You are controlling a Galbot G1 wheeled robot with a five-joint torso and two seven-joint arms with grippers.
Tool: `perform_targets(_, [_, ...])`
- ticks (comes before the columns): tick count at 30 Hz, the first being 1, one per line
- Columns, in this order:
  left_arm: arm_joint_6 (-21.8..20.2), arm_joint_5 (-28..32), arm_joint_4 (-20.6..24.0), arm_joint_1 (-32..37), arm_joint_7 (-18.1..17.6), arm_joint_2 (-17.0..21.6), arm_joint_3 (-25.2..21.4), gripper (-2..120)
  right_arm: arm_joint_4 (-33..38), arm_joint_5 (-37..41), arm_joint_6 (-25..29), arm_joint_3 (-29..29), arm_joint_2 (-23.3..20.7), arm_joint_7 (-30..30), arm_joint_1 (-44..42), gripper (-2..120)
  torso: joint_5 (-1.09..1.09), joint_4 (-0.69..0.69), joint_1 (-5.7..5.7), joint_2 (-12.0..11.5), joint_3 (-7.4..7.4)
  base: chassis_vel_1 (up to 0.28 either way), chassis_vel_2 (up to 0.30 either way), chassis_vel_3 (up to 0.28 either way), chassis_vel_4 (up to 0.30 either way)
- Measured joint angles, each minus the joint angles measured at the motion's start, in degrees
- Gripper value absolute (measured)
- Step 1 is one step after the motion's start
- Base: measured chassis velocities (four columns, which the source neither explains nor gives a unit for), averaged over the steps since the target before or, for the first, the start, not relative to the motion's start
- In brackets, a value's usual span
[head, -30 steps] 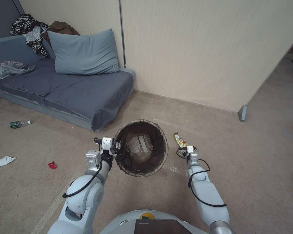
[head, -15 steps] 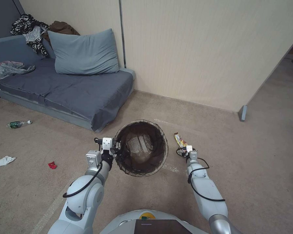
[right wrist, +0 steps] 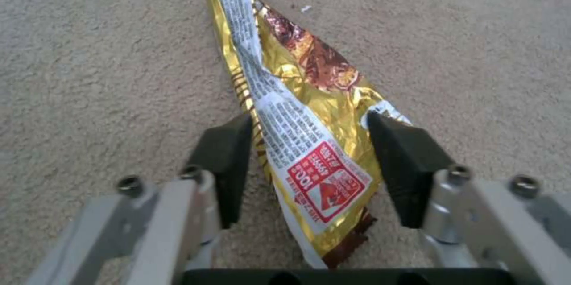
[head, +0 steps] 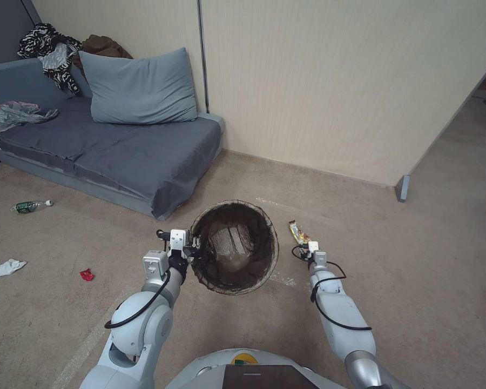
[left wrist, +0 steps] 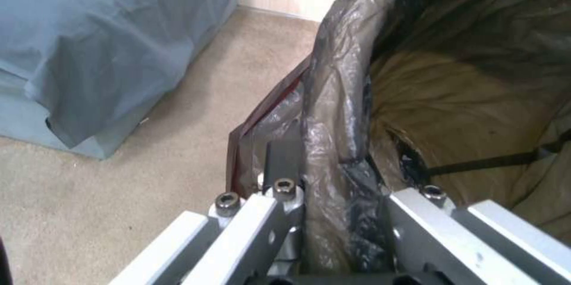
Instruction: Pick up the trash bin, then pick up the garbage from the floor and place it into the trash bin.
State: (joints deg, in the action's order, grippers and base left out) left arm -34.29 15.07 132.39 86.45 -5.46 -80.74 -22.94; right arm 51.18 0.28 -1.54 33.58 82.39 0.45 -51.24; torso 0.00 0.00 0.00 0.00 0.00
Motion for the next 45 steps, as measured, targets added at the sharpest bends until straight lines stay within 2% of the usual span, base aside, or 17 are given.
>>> perform_targets(5, [0.0,0.0,0.1,0.1,0.0,0.0,0.0,0,-0.7,-0.1,0.9,0.2,0.0,0.0,0.1,25,0.00,0.00,0.00,0.0,0.00,0.000,0.000,0.000,0.000])
perform_targets(10, [0.0,0.0,0.1,0.1,0.0,0.0,0.0,0,-1.2,-0.3,1.5,0.3,-0.1,0.0,0.2,13,0.00,0.00,0.00,0.0,0.00,0.000,0.000,0.000,0.000])
perform_targets(12, [0.0,0.1,0.3,0.1,0.0,0.1,0.0,0,-1.5,-0.4,1.9,0.5,-0.2,-0.1,0.3,0,0.00,0.00,0.00,0.0,0.00,0.000,0.000,0.000,0.000])
perform_targets(28, [-0.1,0.2,0.6,-0.1,0.0,0.3,-0.1,0,-3.2,-0.9,3.2,0.6,-0.1,0.4,1.5,-2,0.00,0.00,0.00,0.0,0.00,0.000,0.000,0.000,0.000])
perform_targets(30, [-0.1,0.2,0.6,-0.1,0.0,0.3,-0.1,0,-3.2,-0.9,3.2,0.6,-0.1,0.6,1.8,9,0.00,0.00,0.00,0.0,0.00,0.000,0.000,0.000,0.000])
perform_targets(32, [-0.1,0.2,0.6,-0.1,0.0,0.3,-0.1,0,-3.2,-0.9,3.2,0.6,-0.1,0.6,1.8,11,0.00,0.00,0.00,0.0,0.00,0.000,0.000,0.000,0.000])
perform_targets(34, [-0.1,0.2,0.6,0.0,0.0,0.3,-0.1,0,-3.2,-0.9,3.1,0.5,-0.2,0.7,1.8,24,0.00,0.00,0.00,0.0,0.00,0.000,0.000,0.000,0.000])
perform_targets(35, [-0.1,0.2,0.6,0.0,0.0,0.3,-0.1,0,-3.2,-0.9,3.1,0.5,-0.2,0.7,1.8,24,0.00,0.00,0.00,0.0,0.00,0.000,0.000,0.000,0.000])
perform_targets(39, [-0.1,0.2,0.7,0.0,0.0,0.2,0.0,0,-2.6,-1.1,3.0,0.4,-0.2,0.8,1.7,44,0.00,0.00,0.00,0.0,0.00,0.000,0.000,0.000,0.000])
perform_targets(40, [-0.1,0.2,0.7,0.0,0.0,0.2,0.0,0,-2.6,-1.1,3.0,0.4,-0.2,0.8,1.7,44,0.00,0.00,0.00,0.0,0.00,0.000,0.000,0.000,0.000])
perform_targets(43, [-0.1,0.1,0.7,0.0,0.0,0.2,0.0,0,-2.5,-1.4,2.9,0.3,-0.1,0.8,1.7,58,0.00,0.00,0.00,0.0,0.00,0.000,0.000,0.000,0.000])
perform_targets(45, [-0.1,0.1,0.7,0.0,0.0,0.2,0.0,0,-2.5,-1.4,2.9,0.3,-0.1,0.8,1.7,58,0.00,0.00,0.00,0.0,0.00,0.000,0.000,0.000,0.000])
